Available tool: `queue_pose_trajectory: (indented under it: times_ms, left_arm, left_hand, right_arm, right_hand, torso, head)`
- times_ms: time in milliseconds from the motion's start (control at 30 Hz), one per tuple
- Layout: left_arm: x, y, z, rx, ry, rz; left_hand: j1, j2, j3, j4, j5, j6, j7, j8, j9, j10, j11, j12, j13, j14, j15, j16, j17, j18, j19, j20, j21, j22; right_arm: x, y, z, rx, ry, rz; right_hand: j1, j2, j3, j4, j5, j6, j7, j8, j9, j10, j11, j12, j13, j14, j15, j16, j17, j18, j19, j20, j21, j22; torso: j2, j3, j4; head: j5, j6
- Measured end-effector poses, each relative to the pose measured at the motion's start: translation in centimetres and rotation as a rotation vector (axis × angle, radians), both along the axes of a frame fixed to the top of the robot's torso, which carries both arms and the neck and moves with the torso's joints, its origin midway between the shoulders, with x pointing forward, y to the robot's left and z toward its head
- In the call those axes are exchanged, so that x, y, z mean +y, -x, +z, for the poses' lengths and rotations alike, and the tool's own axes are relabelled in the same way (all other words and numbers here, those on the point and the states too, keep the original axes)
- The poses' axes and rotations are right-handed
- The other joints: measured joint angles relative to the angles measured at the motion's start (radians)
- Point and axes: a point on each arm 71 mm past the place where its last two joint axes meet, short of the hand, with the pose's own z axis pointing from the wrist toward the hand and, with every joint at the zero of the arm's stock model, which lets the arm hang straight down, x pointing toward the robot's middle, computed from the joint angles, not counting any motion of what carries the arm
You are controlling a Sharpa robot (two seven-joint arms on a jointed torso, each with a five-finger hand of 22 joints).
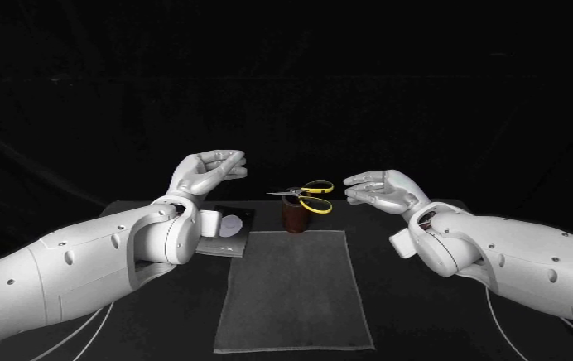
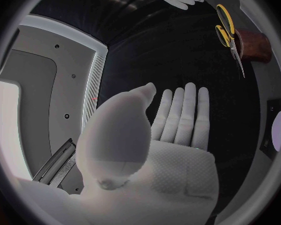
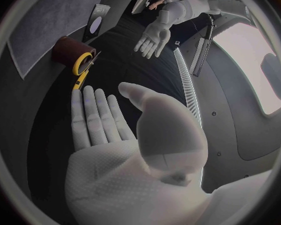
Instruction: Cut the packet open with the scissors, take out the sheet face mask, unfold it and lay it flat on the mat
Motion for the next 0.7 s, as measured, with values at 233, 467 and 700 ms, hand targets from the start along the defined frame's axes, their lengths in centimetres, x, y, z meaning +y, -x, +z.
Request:
queue_pose_trajectory:
  times_ms: [233,467,700]
  left_arm:
    - [0.1,0.1,0.0,0.001,-0.012,-0.026]
    - [0.5,0.3,0.0,0.010,-0.027,-0.058]
    - [1.1,1.3,0.2,0.016,-0.033,-0.124]
  left_hand:
    - [0.027,-0.019,0.068,-0.032,0.000,0.036,-0.021,0.040,0.036,0.088,-0.023,-0.007,0.001,0.068,-0.029,0.068,0.053,0.000,0.063,-0.031,0.059,0.024]
    - [0.017,-0.024,0.113,-0.074,0.000,0.046,-0.033,0.106,0.095,0.143,-0.043,0.012,0.012,0.091,-0.049,0.176,0.129,0.000,0.109,-0.063,0.169,0.084]
    - [-0.043,-0.062,0.086,-0.059,0.000,-0.001,-0.025,0.107,0.118,0.125,-0.033,-0.003,0.012,0.082,-0.054,0.237,0.178,-0.001,0.177,-0.090,0.261,0.131]
  right_arm:
    - [-0.8,-0.2,0.3,-0.021,0.096,0.005]
    - [-0.2,-0.9,1.3,-0.018,0.256,0.094]
    - [1.1,-2.4,4.4,-0.077,0.519,0.194]
  right_hand:
    - [0.009,-0.017,0.027,-0.027,0.006,0.071,0.014,0.030,0.020,0.083,-0.024,0.000,0.003,0.090,-0.030,0.030,0.030,0.000,0.090,-0.026,0.053,0.020]
    - [0.029,-0.007,0.004,-0.076,0.008,0.162,0.000,0.031,0.053,0.260,-0.081,-0.030,0.007,0.320,-0.108,0.104,0.147,-0.001,0.184,-0.114,0.310,0.176]
    - [-0.016,-0.036,-0.009,-0.052,0.022,0.141,0.004,0.004,0.057,0.260,-0.081,-0.054,0.005,0.362,-0.122,0.116,0.197,0.002,0.220,-0.118,0.335,0.189]
  torso:
    - [0.000,0.0001,0.0028]
    - [0.001,-0.0007,0.0034]
    - [0.006,-0.0020,0.0042]
  head:
    - [-0.002,-0.001]
    - [-0.004,0.001]
    - [-0.009,-0.004]
